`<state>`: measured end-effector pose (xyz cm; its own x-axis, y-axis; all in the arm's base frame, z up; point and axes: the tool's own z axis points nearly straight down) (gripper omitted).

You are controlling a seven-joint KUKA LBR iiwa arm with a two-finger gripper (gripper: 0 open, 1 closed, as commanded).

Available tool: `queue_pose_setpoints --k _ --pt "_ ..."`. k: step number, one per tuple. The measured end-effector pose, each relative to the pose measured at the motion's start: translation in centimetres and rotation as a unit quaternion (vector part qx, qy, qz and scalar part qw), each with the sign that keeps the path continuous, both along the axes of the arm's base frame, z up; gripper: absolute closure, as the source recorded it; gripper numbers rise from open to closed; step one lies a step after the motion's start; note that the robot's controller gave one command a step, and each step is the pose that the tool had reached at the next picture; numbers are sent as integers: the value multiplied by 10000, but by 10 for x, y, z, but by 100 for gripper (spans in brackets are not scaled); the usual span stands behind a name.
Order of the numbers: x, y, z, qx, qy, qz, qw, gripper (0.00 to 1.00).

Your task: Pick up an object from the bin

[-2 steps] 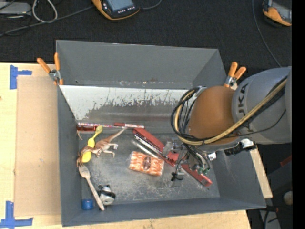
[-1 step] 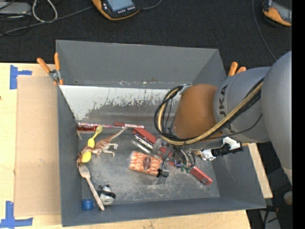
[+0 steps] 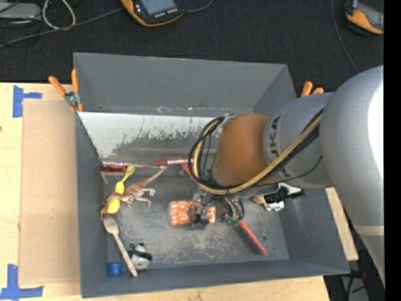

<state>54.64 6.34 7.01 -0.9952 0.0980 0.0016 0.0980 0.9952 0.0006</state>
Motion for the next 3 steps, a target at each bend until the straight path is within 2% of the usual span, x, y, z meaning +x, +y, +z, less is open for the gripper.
queue_pose_setpoints --k 1,2,3 --pt "0 0 0 0 0 0 10000 100" --pt "-8 -2 60 -1 39 -18 10000 100" --pt "6 -10 46 5 11 1357 9908 100"
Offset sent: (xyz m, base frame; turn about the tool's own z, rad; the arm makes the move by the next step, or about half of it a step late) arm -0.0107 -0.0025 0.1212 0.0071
